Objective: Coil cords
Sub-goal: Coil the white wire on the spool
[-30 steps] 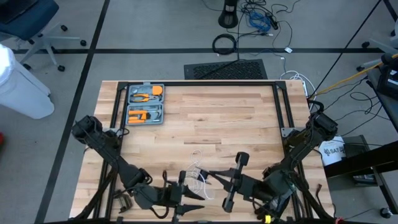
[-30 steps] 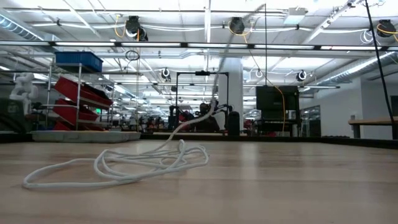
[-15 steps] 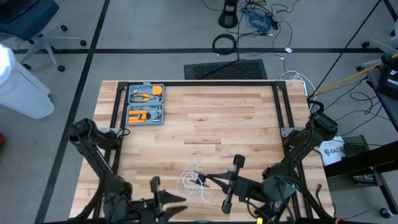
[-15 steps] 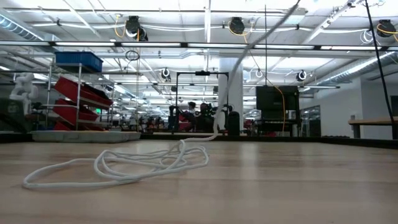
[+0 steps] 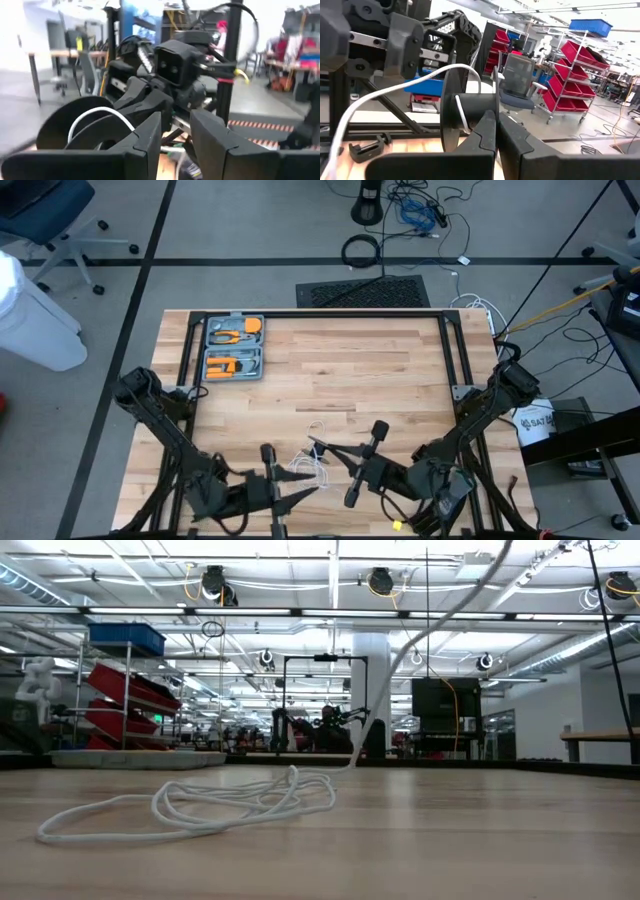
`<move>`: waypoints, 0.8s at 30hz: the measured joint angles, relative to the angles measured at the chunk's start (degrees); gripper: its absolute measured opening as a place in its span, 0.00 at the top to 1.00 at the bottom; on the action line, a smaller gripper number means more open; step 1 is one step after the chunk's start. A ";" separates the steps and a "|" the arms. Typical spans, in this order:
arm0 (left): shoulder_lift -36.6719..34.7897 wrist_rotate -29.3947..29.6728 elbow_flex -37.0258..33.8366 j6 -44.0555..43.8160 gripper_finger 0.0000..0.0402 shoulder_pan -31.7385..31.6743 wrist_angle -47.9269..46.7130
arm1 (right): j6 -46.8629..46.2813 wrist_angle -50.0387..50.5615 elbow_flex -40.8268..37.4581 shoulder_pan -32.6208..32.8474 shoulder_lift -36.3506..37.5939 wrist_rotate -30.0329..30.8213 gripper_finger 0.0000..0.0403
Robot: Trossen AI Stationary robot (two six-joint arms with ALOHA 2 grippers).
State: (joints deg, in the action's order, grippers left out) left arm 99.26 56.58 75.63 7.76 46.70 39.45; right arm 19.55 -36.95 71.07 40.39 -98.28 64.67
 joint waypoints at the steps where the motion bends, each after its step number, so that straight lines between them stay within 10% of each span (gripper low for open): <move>1: 0.00 0.00 0.00 -1.89 0.72 -0.25 -0.87 | 0.02 0.00 0.00 -0.13 -0.02 0.00 1.00; 16: 0.07 10.11 -0.02 -9.99 0.72 2.49 -2.64 | 1.15 0.20 0.00 0.56 -0.05 1.89 1.00; 24: 0.07 6.38 -0.02 -24.01 0.72 0.60 -2.94 | 1.26 0.20 0.00 0.60 -0.07 1.24 1.00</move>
State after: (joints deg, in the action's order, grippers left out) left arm 99.33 62.96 75.61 -16.25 47.30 36.52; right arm 20.81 -36.75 71.07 40.99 -98.35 65.91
